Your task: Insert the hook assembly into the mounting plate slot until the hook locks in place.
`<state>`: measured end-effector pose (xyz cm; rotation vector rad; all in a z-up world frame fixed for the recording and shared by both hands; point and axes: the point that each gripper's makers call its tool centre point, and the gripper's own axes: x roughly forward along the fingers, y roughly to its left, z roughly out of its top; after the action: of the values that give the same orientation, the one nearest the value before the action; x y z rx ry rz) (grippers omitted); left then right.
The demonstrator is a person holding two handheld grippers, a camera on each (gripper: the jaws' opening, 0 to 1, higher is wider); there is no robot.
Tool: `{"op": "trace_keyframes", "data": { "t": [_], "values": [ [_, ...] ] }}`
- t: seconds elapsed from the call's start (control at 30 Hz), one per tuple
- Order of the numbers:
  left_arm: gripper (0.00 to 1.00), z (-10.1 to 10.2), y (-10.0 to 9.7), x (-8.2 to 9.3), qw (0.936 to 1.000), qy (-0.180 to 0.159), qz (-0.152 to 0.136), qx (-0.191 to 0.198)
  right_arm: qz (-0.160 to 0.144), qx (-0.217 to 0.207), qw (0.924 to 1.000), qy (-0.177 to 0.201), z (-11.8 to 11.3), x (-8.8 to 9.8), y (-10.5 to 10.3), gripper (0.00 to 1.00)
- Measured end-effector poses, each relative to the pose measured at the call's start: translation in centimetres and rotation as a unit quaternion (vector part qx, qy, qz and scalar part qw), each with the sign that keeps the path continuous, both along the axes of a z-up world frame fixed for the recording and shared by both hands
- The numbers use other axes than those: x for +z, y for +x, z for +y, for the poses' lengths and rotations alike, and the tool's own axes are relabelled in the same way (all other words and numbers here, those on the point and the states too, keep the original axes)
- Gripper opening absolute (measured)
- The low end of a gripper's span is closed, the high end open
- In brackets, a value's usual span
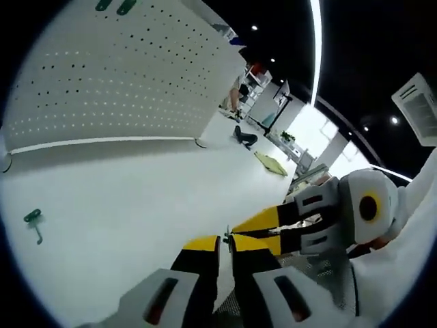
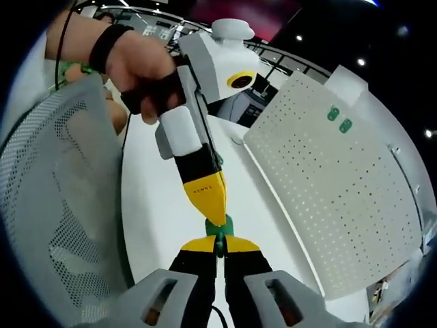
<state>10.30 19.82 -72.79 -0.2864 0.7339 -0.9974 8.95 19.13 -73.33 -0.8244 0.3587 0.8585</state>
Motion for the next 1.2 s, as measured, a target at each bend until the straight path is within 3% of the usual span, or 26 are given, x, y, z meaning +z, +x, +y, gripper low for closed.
{"op": "trace_keyframes", "data": {
  "t": [0.13,0.33,0.47,0.5,0.53,0.67,0.9,1.2],
  "values": [
    [0.11,0.4,0.5,0.2,0.9995,-0.009,-0.025,0.017,0.003,-0.006,1.0000,0.004,0.1,0.0,0.1,0.01],
    [0.14,0.9,0.3,0.2,0.9991,-0.015,-0.035,0.018,0.006,-0.013,0.9999,0.008,0.2,-0.1,0.0,0.01],
    [0.14,1.9,1.2,1.0,0.9967,-0.023,-0.059,0.051,0.003,-0.017,0.9998,0.000,-0.1,-0.1,0.1,0.01],
    [0.13,2.5,2.0,1.3,0.9941,-0.021,-0.075,0.075,0.003,-0.020,0.9998,0.005,-0.1,0.1,0.1,0.01],
    [0.13,2.6,2.0,1.4,0.9936,-0.020,-0.083,0.074,0.005,-0.024,0.9997,0.010,-0.2,0.1,0.2,0.01],
    [0.16,2.9,1.6,1.9,0.9935,-0.034,-0.085,0.068,0.010,-0.047,0.9982,0.034,-0.5,0.3,0.7,0.01],
    [0.17,3.7,0.8,2.0,0.9920,-0.026,-0.105,0.065,0.022,-0.087,0.9916,0.094,-0.3,1.2,1.5,0.01],
    [0.22,4.5,-0.1,2.3,0.9909,-0.034,-0.113,0.065,0.031,-0.131,0.9787,0.155,-0.1,2.6,2.8,0.01]
  ]
}}
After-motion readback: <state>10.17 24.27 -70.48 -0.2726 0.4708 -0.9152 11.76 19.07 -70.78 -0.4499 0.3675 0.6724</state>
